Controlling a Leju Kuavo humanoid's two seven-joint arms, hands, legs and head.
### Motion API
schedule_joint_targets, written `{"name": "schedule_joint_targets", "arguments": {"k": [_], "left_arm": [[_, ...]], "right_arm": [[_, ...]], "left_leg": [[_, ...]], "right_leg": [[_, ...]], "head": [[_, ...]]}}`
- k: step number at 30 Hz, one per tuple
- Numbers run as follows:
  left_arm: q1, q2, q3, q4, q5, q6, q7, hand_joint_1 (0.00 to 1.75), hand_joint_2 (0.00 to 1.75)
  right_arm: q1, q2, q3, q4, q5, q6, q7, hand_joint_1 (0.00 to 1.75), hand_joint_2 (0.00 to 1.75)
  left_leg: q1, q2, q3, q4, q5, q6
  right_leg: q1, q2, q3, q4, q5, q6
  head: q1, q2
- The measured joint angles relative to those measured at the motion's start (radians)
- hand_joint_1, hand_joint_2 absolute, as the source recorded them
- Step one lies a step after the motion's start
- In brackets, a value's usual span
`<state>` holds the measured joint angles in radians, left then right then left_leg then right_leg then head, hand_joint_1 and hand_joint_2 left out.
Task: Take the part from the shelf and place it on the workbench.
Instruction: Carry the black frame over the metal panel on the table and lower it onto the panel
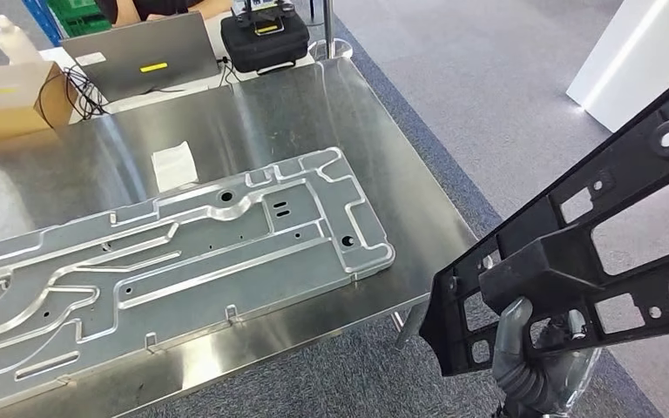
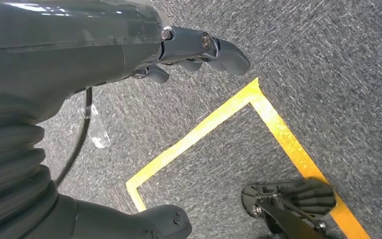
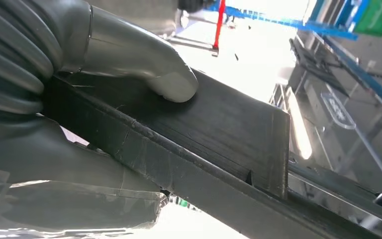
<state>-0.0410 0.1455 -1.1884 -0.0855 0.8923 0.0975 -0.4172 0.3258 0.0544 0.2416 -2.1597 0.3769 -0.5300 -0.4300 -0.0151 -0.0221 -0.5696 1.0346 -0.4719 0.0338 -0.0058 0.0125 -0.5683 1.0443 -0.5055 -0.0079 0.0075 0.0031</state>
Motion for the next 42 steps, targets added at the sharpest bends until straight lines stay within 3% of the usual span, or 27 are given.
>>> {"name": "schedule_joint_targets", "arguments": {"k": [7,11,14,16,19,23,34,38,42], "left_arm": [[0.003,0.0,0.001,0.004,0.012,-0.006,-0.016,0.0,1.75],[0.005,0.0,0.0,0.005,0.017,-0.01,-0.028,0.0,1.75],[0.003,0.0,-0.006,0.005,0.013,-0.016,-0.031,0.0,1.75],[0.0,0.003,-0.013,0.005,0.003,-0.019,-0.023,0.0,1.75],[-0.017,0.009,-0.036,0.004,-0.016,-0.02,-0.003,0.0,1.75],[-0.042,0.016,-0.064,0.0,-0.032,-0.021,0.015,0.0,1.75],[-0.069,0.023,-0.115,-0.012,-0.053,-0.038,0.047,0.0,1.75],[-0.087,0.03,-0.137,-0.017,-0.067,-0.048,0.068,0.0,1.75],[-0.104,0.034,-0.155,-0.024,-0.082,-0.058,0.084,0.0,1.75]], "right_arm": [[0.007,-0.011,-0.021,0.012,0.09,-0.023,0.069,1.75,1.75],[-0.009,-0.028,-0.084,0.043,0.292,-0.038,0.196,1.75,1.75],[-0.07,-0.069,-0.139,0.104,0.452,0.034,0.31,1.75,1.75],[-0.15,-0.102,-0.155,0.162,0.566,0.114,0.385,1.75,1.75],[-0.354,-0.151,-0.128,0.297,0.747,0.232,0.505,1.75,1.75],[-0.585,-0.179,-0.051,0.465,0.855,0.325,0.59,1.75,1.75],[-0.962,-0.216,0.09,0.776,0.954,0.449,0.665,1.75,1.75],[-1.134,-0.229,0.157,0.907,1.027,0.52,0.659,1.75,1.75],[-1.228,-0.227,0.231,1.014,1.069,0.559,0.629,1.75,1.75]], "left_leg": [[0.001,0.0,0.01,-0.005,-0.007,-0.011],[0.001,0.0,0.011,-0.006,-0.008,-0.014],[0.001,0.001,0.011,-0.006,-0.008,-0.015],[0.001,0.003,0.01,-0.006,-0.008,-0.015],[0.0,0.011,0.009,-0.005,-0.006,-0.013],[-0.001,0.008,0.01,-0.004,0.0,-0.012],[-0.002,0.003,0.004,-0.003,0.001,-0.012],[-0.002,0.003,0.004,-0.003,0.002,-0.011],[-0.002,0.003,0.004,-0.003,0.002,-0.011]], "right_leg": [[0.002,0.0,0.008,0.0,-0.008,-0.008],[0.002,0.0,0.01,0.0,-0.009,-0.008],[0.001,0.001,0.012,0.0,-0.009,-0.008],[-0.001,0.003,0.012,0.0,-0.007,-0.006],[-0.002,0.01,0.011,-0.001,-0.002,-0.002],[-0.004,0.006,0.01,-0.002,0.001,0.001],[-0.005,0.003,0.006,-0.004,0.003,0.004],[-0.006,0.002,0.007,-0.004,0.003,0.005],[-0.006,0.002,0.007,-0.005,0.003,0.005]], "head": [[0.0,0.0],[0.0,0.0],[0.001,0.0],[0.001,0.0],[0.001,0.0],[0.001,0.0],[0.001,0.0],[0.001,0.0],[0.001,0.0]]}}
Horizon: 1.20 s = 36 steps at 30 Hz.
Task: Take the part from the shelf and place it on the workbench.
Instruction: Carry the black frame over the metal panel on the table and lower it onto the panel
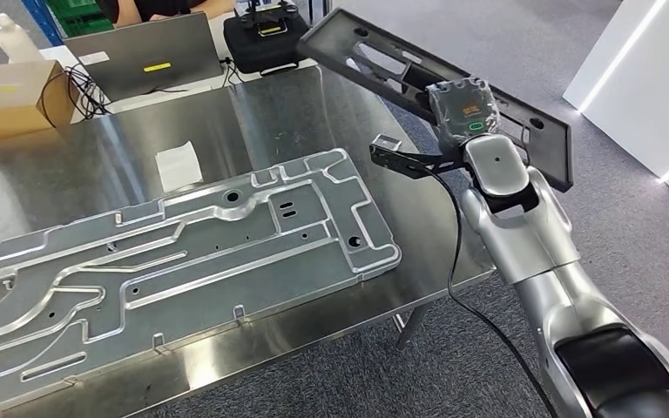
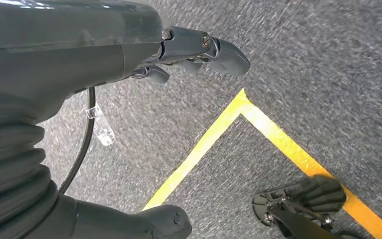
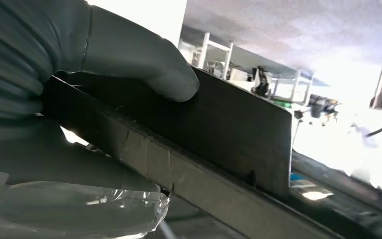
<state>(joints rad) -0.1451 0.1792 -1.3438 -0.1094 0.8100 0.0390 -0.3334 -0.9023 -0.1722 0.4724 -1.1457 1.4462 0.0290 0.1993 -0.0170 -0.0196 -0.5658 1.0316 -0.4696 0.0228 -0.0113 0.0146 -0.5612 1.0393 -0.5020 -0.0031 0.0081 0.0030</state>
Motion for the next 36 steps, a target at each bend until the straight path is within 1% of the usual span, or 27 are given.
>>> {"name": "schedule_joint_targets", "arguments": {"k": [5,8,10,14,20,26,30,33,35,36], "left_arm": [[-0.011,0.002,-0.012,-0.006,-0.004,-0.001,0.006,0.0,1.75],[-0.015,0.003,-0.02,-0.007,-0.011,-0.009,0.001,0.0,1.75],[-0.018,0.003,-0.025,-0.009,-0.015,-0.017,-0.006,0.0,1.75],[-0.037,0.002,-0.027,-0.015,-0.016,-0.023,-0.015,0.0,1.75],[-0.057,0.002,-0.027,-0.017,-0.004,-0.018,-0.004,0.0,1.75],[-0.067,0.005,-0.023,-0.017,0.022,-0.012,0.016,0.0,1.75],[-0.071,0.007,-0.019,-0.017,0.033,-0.011,0.021,0.0,1.75],[-0.077,0.013,0.0,-0.017,0.066,-0.009,0.032,0.0,1.75],[-0.077,0.017,0.014,-0.017,0.08,-0.009,0.035,0.0,1.75],[-0.077,0.018,0.018,-0.017,0.082,-0.009,0.036,0.0,1.75]], "right_arm": [[-0.05,0.013,0.057,0.081,0.016,0.005,-0.009,1.75,1.75],[-0.073,0.021,0.096,0.111,0.028,0.012,-0.048,1.75,1.75],[-0.081,0.037,0.125,0.131,0.023,0.01,-0.083,1.75,1.75],[-0.076,0.097,0.172,0.157,-0.016,-0.009,-0.131,1.75,1.75],[-0.047,0.196,0.236,0.163,-0.076,-0.02,-0.16,1.75,1.75],[-0.033,0.271,0.285,0.163,-0.131,-0.014,-0.188,1.75,1.75],[-0.031,0.293,0.301,0.163,-0.143,-0.008,-0.193,1.75,1.75],[-0.026,0.352,0.35,0.163,-0.18,0.01,-0.204,1.75,1.75],[-0.026,0.379,0.375,0.163,-0.197,0.015,-0.207,1.75,1.75],[-0.026,0.384,0.381,0.163,-0.2,0.015,-0.207,1.75,1.75]], "left_leg": [[0.0,-0.001,0.0,0.0,0.0,0.0],[0.0,-0.001,-0.001,0.0,0.0,0.0],[0.0,0.0,-0.001,0.0,0.0,0.0],[0.0,0.001,0.0,0.0,0.0,0.0],[0.001,0.001,0.0,0.0,0.0,0.0],[0.001,0.001,-0.001,0.0,0.0,0.0],[0.001,0.001,-0.001,0.0,0.0,0.0],[0.001,0.001,-0.001,0.0,0.0,0.0],[0.001,0.001,-0.001,0.0,0.0,0.0],[0.001,0.001,-0.001,0.0,0.0,0.0]], "right_leg": [[0.0,-0.001,0.0,0.0,0.0,0.0],[0.0,0.0,0.0,-0.001,0.0,0.0],[0.0,0.001,0.0,-0.001,0.0,0.0],[0.001,0.002,-0.001,-0.001,0.0,0.0],[0.002,0.001,0.0,-0.001,0.0,0.0],[0.002,0.002,0.0,-0.001,0.0,0.0],[0.002,0.002,-0.001,-0.001,0.0,0.0],[0.002,0.002,0.0,-0.001,0.0,0.0],[0.003,0.002,0.0,-0.001,0.0,0.0],[0.003,0.002,0.0,-0.001,0.0,0.0]], "head": [[0.0,0.0],[0.0,0.0],[0.0,0.0],[0.0,0.0],[0.0,0.0],[0.0,0.0],[0.0,0.0],[0.0,0.0],[0.0,0.0],[0.0,0.0]]}}
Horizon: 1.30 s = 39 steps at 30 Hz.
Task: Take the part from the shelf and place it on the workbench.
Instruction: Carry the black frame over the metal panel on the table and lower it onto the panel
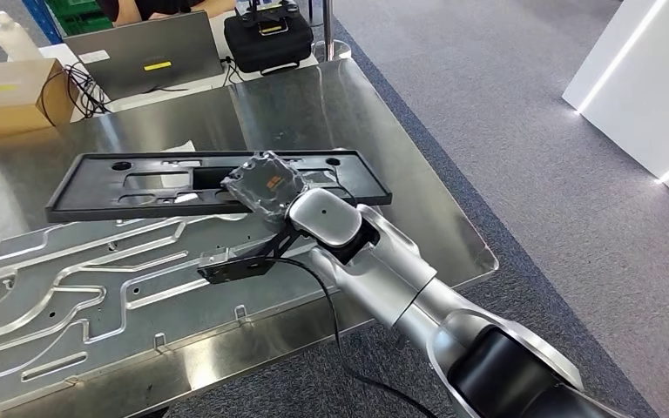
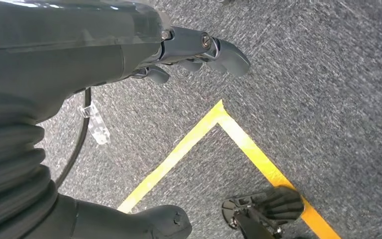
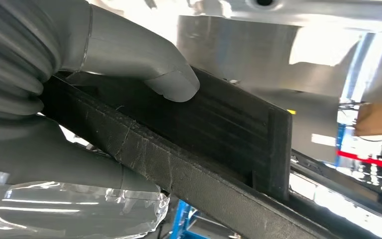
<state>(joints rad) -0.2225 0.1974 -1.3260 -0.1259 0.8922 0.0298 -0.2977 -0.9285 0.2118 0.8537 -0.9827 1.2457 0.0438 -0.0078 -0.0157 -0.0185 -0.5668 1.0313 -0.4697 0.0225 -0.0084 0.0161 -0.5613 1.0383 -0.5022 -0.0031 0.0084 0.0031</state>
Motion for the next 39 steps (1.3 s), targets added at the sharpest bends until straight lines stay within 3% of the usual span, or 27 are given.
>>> {"name": "schedule_joint_targets", "arguments": {"k": [12,20,25,29,34,39], "left_arm": [[0.001,0.019,0.053,0.0,0.075,-0.002,0.035,0.0,1.75],[-0.015,-0.007,0.074,-0.005,0.101,0.031,0.066,0.0,1.75],[-0.011,-0.01,0.085,-0.005,0.116,0.038,0.066,0.0,1.75],[-0.01,-0.011,0.09,-0.005,0.131,0.05,0.065,0.0,1.75],[0.003,-0.011,0.091,-0.005,0.143,0.059,0.067,0.0,1.75],[0.007,-0.011,0.091,-0.005,0.142,0.061,0.07,0.0,1.75]], "right_arm": [[0.009,0.07,0.136,-0.017,-0.116,0.055,-0.049,1.75,1.75],[0.011,0.082,0.235,-0.055,-0.18,0.057,-0.041,1.75,1.75],[0.01,0.039,0.238,-0.047,-0.196,0.019,-0.022,1.75,1.75],[-0.001,-0.021,0.217,0.034,-0.156,-0.033,0.046,1.75,1.75],[-0.014,-0.119,0.108,0.235,-0.116,-0.177,0.098,1.75,1.75],[-0.007,-0.164,0.031,0.32,-0.087,-0.189,0.09,1.75,1.75]], "left_leg": [[0.0,0.0,0.0,0.0,0.0,0.0],[0.0,0.0,0.0,0.0,0.0,0.0],[0.0,0.0,0.0,0.0,0.0,0.0],[0.0,-0.003,0.001,0.001,0.0,0.001],[0.0,-0.007,0.001,0.001,0.002,0.003],[0.0,-0.003,0.0,0.001,0.001,0.004]], "right_leg": [[0.002,0.0,0.001,-0.002,0.0,0.0],[0.002,0.0,0.002,-0.003,0.0,0.0],[0.002,0.0,0.003,-0.004,0.001,0.0],[0.002,-0.003,0.005,-0.007,0.002,0.001],[0.002,-0.007,0.008,-0.009,0.004,0.004],[0.002,-0.003,0.007,-0.01,0.005,0.006]], "head": [[0.0,0.0],[0.0,0.0],[0.0,0.0],[0.0,0.0],[0.0,0.0],[0.0,0.0]]}}
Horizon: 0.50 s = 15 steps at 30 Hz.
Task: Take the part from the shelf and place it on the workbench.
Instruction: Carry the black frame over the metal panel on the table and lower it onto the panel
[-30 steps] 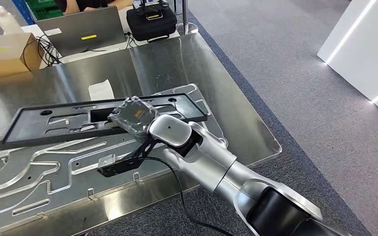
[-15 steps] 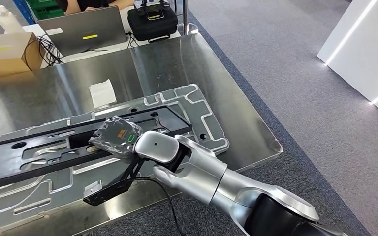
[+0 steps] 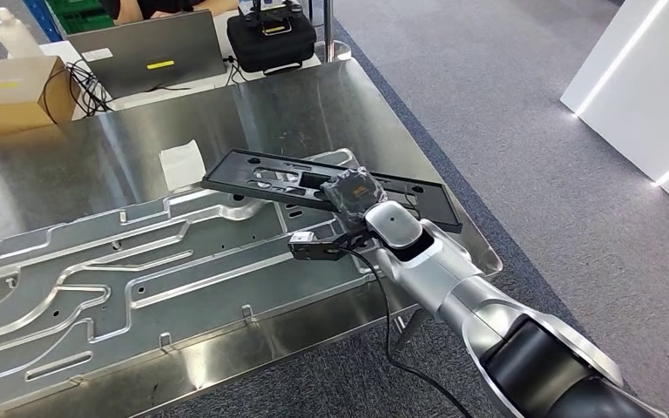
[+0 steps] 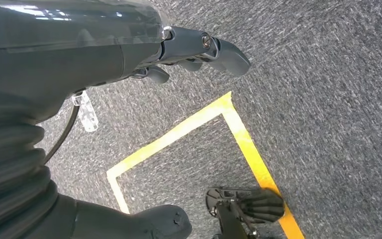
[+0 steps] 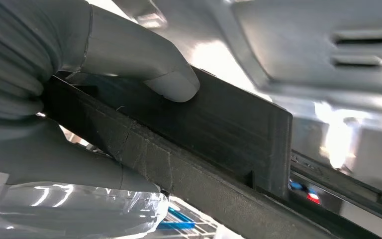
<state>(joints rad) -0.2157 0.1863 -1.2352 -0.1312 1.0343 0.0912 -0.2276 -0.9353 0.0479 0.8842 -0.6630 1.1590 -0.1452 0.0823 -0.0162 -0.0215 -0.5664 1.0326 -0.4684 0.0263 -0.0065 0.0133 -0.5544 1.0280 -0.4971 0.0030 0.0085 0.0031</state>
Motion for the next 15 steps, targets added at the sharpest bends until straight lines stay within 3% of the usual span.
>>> {"name": "schedule_joint_targets", "arguments": {"k": [15], "left_arm": [[-0.001,-0.001,-0.001,0.0,0.013,-0.014,-0.039,0.0,1.75]], "right_arm": [[0.038,-0.032,-0.076,0.027,0.064,0.025,-0.024,1.75,1.75]], "left_leg": [[0.0,0.001,0.0,0.0,0.0,0.0]], "right_leg": [[0.0,0.0,0.0,0.0,0.0,0.0]], "head": [[0.0,0.0]]}}
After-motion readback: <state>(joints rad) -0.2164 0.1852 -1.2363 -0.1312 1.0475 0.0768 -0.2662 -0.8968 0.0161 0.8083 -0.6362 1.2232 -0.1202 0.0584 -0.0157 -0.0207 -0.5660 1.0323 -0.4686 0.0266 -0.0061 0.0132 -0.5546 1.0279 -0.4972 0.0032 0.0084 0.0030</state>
